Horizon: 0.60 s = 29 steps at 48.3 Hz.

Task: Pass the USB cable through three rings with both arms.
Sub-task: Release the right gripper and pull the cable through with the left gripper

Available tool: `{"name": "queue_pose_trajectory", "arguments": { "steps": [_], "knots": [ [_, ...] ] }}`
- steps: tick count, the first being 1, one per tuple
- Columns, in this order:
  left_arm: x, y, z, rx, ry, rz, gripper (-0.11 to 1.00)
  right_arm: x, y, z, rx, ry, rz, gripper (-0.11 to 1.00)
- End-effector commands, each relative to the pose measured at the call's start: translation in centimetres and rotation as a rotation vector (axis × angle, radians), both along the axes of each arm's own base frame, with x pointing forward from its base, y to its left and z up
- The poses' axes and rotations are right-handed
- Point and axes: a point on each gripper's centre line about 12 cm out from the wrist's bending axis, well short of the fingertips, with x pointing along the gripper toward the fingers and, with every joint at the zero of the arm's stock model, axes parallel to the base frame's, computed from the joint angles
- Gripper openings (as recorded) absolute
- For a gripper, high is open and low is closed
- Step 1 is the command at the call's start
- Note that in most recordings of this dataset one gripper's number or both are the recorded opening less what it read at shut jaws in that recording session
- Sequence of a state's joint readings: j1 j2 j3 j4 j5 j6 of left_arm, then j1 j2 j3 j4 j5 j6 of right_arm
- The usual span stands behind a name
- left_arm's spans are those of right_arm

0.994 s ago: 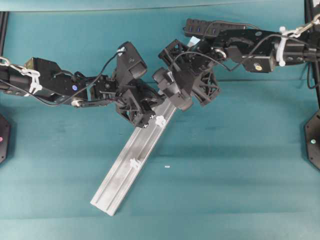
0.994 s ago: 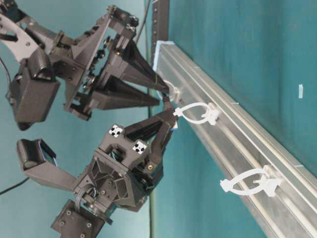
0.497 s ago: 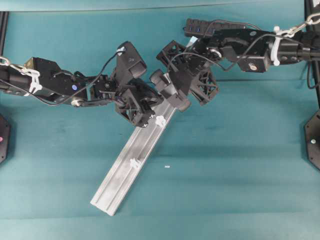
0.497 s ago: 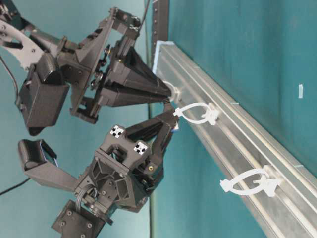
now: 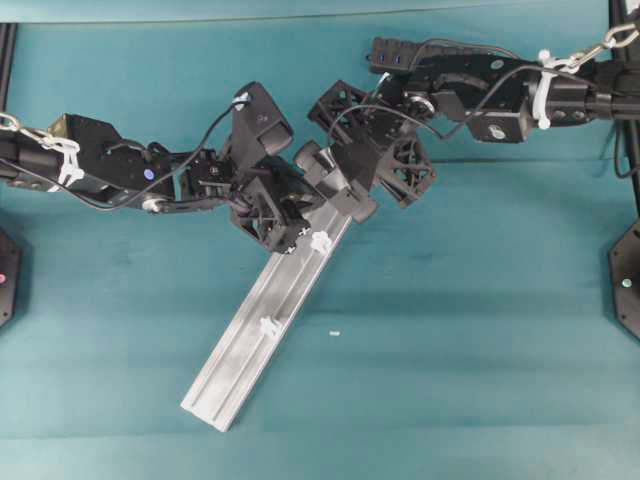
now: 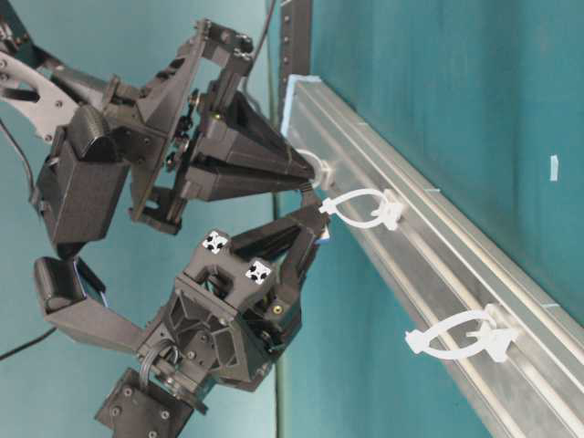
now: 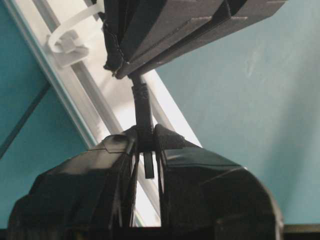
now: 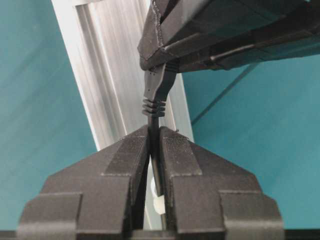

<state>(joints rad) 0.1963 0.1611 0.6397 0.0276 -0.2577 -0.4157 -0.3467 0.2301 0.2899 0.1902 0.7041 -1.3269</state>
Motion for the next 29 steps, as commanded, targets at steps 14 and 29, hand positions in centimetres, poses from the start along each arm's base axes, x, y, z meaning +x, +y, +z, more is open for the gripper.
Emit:
{"name": "queue_pose_trajectory", "arguments": {
  "steps": [14,29],
  "knots": [
    [-0.7,-0.5,2.0,-0.054,-0.058,0.028,0.73,0.7,-0.6,-0.5,-0.055,-0.01,0.032,0.1],
    [-5.4,-1.7,5.0,-0.047,-0.147,0.02,0.92,0.4,-0.5,-0.6,-0.073,0.001,0.086,0.1]
  ]
}}
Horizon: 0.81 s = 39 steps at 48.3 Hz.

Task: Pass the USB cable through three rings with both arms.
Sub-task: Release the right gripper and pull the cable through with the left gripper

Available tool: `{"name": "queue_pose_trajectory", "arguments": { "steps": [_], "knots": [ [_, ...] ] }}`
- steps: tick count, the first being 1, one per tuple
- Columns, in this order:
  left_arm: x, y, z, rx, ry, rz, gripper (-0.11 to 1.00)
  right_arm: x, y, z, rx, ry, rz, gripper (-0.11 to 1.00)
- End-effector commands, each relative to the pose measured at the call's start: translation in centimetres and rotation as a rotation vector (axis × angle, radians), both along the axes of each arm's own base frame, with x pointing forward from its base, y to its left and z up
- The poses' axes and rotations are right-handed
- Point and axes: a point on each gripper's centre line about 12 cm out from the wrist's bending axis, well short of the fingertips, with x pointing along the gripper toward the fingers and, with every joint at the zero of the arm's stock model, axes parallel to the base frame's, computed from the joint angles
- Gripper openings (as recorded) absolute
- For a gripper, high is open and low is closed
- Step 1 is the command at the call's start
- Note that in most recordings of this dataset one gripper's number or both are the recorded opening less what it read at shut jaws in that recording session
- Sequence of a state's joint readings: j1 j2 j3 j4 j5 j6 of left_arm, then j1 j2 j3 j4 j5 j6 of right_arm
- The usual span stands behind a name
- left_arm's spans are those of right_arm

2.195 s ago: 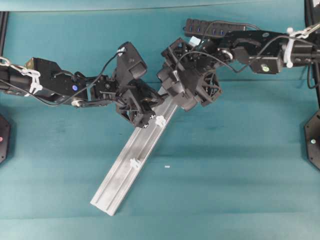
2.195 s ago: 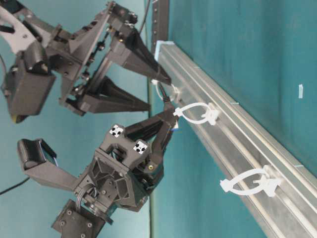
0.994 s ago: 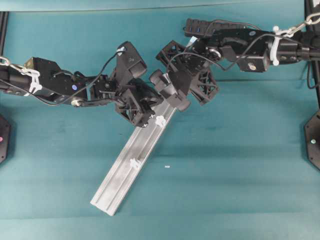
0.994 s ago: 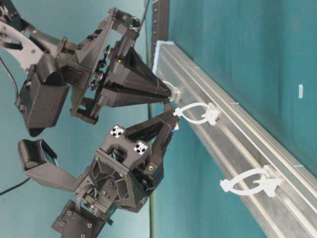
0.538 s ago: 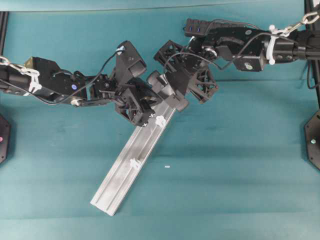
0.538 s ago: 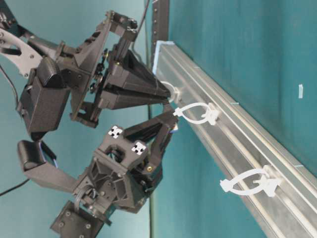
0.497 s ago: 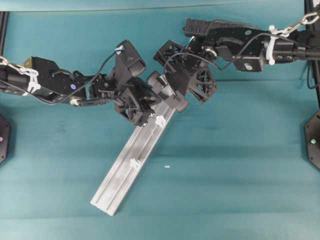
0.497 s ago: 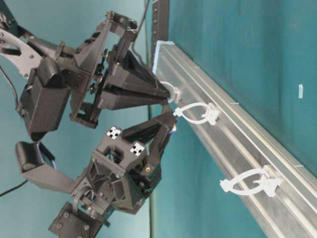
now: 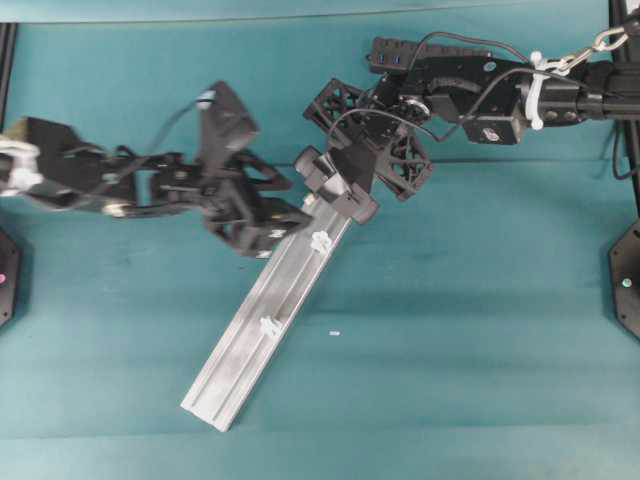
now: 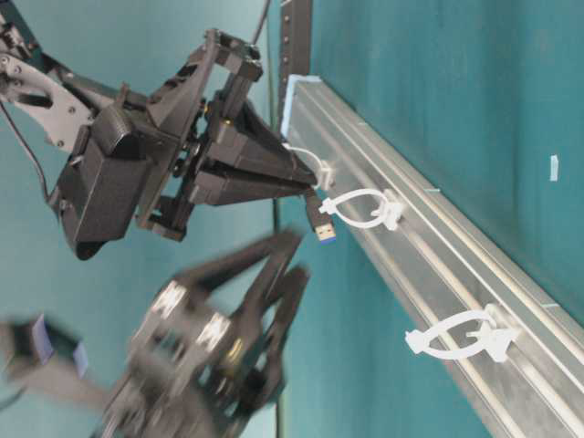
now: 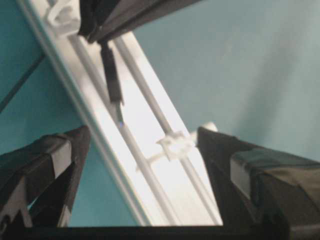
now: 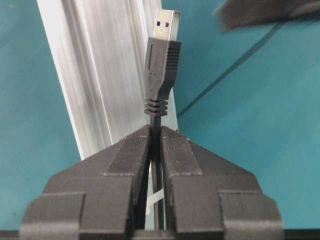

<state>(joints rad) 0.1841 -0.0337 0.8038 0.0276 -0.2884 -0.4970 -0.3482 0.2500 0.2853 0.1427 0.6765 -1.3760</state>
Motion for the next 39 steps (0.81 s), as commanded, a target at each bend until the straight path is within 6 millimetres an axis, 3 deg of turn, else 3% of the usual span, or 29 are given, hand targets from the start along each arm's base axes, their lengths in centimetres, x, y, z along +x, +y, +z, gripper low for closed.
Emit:
{"name": "queue_pose_trajectory", "arguments": {
  "steps": [1,10,17,39],
  "knots": [
    [-1.3,-0.4,2.4,0.014,-0.079,-0.004,0.92,0.1,0.1,0.0,-0.011,-0.001,0.025,0.1],
    [-4.6,-1.0,4.2,0.015,-0.13,-0.001,0.92,0.2,0.8,0.0,-0.011,0.006,0.048,0.1],
    [-6.1,-1.2,4.9,0.016,-0.141,0.001,0.92,0.0,1.2,-0.1,-0.004,0.03,0.069,0.1],
    [-7.0,-1.4,5.1,0.013,-0.132,0.002,0.92,-1.2,2.0,0.1,-0.004,0.037,0.083,0.1]
  ]
}}
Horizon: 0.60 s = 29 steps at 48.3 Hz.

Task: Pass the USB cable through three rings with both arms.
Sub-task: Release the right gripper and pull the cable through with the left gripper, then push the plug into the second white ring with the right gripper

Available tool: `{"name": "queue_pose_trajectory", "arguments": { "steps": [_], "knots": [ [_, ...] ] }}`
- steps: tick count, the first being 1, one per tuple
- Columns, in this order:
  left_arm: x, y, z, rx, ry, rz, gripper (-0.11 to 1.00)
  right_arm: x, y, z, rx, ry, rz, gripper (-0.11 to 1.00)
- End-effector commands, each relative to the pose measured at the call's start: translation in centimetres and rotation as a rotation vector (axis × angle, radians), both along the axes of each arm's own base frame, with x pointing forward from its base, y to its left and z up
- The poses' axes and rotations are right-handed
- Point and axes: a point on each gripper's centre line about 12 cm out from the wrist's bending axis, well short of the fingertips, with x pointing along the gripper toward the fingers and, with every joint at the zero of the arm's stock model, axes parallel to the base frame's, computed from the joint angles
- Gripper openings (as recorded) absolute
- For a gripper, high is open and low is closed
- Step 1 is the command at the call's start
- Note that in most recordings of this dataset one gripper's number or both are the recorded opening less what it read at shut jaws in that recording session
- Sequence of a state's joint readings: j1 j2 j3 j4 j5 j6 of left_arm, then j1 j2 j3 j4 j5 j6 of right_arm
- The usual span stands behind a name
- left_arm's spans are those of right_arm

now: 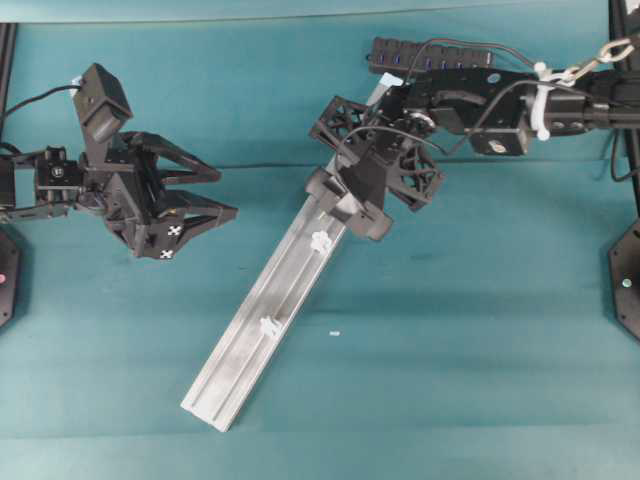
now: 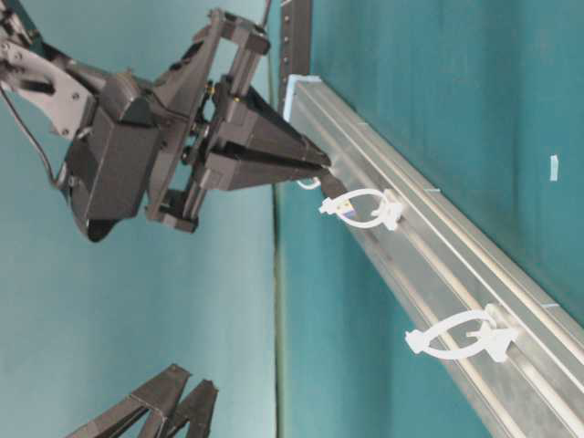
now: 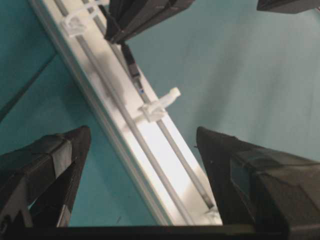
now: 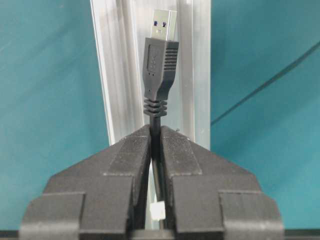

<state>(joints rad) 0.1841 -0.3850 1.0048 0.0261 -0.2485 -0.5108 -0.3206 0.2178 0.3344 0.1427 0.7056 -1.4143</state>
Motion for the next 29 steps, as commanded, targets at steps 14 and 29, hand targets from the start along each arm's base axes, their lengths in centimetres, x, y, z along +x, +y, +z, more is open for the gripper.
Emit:
{"name": "queue_pose_trajectory", "arguments": {
  "steps": [14,29],
  "knots": [
    [0.15,-0.08,0.64,0.006,-0.021,-0.005,0.92,-0.71,0.82,0.29,-0.016,-0.027,0.017,0.1],
    [0.11,-0.08,0.58,0.005,-0.019,-0.004,0.92,-0.67,1.25,0.17,-0.018,-0.033,0.026,0.1]
  ]
}}
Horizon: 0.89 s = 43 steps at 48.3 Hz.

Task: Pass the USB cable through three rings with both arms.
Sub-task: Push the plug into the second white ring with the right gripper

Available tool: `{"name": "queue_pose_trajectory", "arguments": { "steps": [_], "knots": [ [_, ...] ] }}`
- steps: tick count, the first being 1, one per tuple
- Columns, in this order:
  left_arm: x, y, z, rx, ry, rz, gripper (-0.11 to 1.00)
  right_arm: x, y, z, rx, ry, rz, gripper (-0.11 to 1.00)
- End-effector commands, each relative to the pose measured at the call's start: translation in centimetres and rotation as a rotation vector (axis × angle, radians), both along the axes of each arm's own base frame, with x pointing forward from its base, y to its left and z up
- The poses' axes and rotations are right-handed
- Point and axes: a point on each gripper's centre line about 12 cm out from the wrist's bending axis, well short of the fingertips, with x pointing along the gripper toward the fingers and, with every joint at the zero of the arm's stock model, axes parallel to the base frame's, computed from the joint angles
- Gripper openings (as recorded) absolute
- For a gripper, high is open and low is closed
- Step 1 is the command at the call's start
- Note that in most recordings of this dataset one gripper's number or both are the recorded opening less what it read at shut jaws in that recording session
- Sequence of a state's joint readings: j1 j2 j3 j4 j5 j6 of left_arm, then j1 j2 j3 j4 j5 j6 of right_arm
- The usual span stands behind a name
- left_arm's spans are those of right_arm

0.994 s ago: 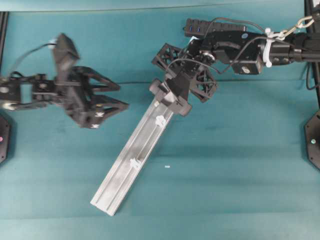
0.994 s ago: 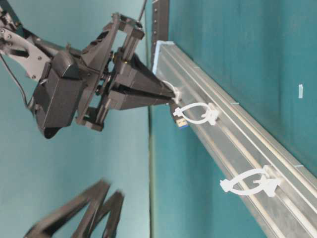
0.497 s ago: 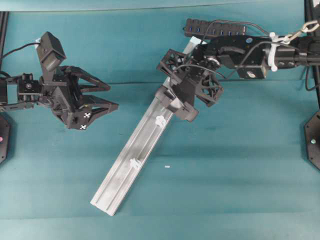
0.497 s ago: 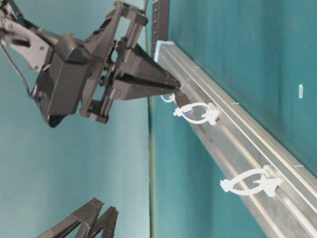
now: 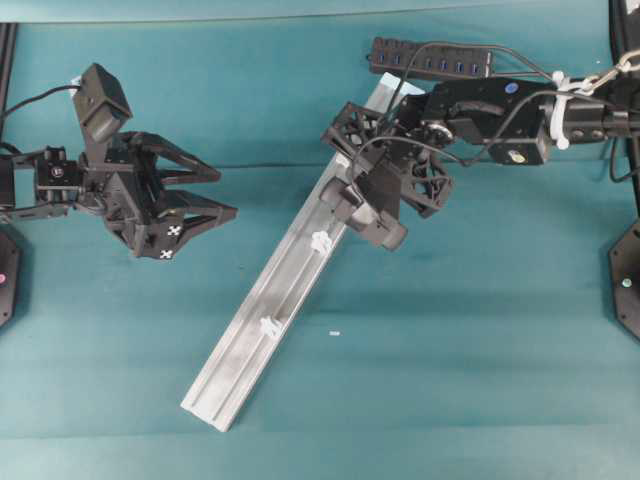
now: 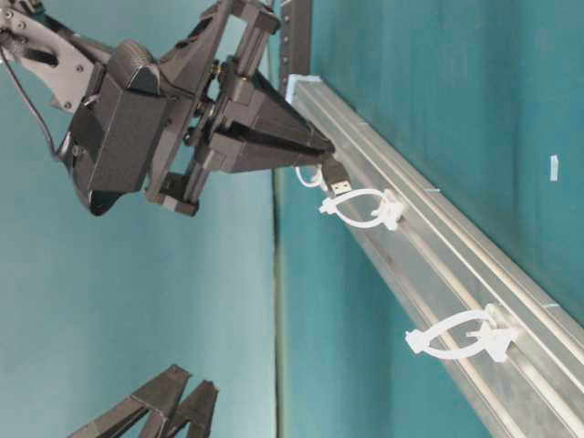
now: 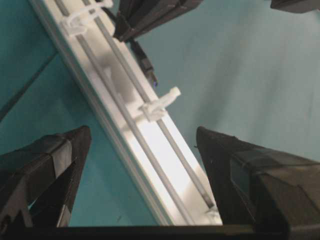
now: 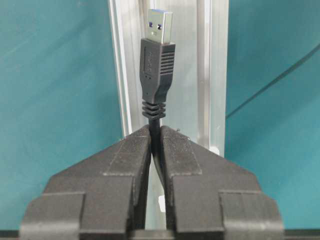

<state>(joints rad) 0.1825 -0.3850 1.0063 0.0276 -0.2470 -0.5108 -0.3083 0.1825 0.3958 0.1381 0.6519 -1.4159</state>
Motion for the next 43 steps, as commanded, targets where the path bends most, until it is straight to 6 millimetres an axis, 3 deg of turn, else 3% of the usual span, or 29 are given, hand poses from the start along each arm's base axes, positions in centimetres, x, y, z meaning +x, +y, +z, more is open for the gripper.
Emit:
{"name": "queue_pose_trajectory", "arguments": {
  "steps": [1,43],
  "knots": [
    [0.1,0.0,0.7,0.005,-0.022,-0.003,0.92,0.3,0.6,0.3,-0.004,-0.01,0.019,0.1],
    [0.1,0.0,0.7,0.005,-0.022,-0.003,0.92,1.3,2.5,-0.1,0.009,-0.049,0.038,0.1]
  ]
}}
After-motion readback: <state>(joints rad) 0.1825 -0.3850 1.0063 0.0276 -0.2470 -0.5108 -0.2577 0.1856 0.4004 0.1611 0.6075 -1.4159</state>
